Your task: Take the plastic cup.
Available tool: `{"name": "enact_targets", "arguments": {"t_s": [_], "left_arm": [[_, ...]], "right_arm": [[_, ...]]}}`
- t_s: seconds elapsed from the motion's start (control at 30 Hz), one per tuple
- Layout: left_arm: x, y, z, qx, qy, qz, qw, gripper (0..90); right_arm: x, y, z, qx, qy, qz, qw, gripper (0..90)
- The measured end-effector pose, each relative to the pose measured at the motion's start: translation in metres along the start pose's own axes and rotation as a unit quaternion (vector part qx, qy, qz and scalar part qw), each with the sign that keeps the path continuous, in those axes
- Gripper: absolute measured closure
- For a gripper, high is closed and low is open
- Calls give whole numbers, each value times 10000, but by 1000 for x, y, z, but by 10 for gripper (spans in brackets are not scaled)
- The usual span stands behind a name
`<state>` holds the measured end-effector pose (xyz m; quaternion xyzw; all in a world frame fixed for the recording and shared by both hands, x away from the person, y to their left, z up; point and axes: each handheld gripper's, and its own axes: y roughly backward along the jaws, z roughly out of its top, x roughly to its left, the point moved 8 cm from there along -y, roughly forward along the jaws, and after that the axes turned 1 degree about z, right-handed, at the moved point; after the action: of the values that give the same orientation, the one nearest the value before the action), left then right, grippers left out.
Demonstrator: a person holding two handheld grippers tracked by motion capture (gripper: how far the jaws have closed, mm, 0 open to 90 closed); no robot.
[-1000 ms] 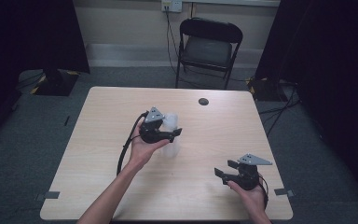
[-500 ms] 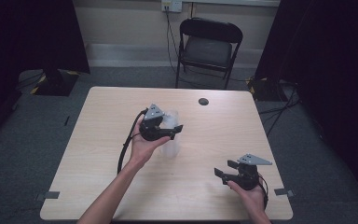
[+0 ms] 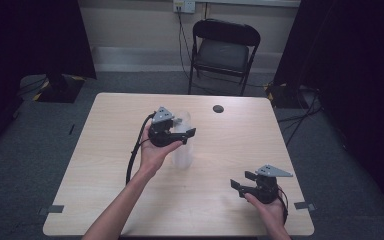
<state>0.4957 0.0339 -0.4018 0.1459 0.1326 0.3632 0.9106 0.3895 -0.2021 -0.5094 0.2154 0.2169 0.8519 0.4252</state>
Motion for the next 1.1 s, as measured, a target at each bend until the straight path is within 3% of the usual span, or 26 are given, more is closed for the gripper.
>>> {"name": "enact_targets", "arguments": {"t_s": [0.3, 0.67, 1.1], "left_arm": [[-7, 5, 14, -97, -161, -57, 9998, 332], [-7, 12, 29, -285, -281, 69, 9992, 335], [-11, 26, 43, -498, -237, -17, 9985, 339]], "right_arm": [[0, -1, 0, -1, 3, 16, 10000, 284], [1, -1, 0, 13, 4, 20, 10000, 284], [2, -2, 0, 15, 21, 42, 10000, 284]]}}
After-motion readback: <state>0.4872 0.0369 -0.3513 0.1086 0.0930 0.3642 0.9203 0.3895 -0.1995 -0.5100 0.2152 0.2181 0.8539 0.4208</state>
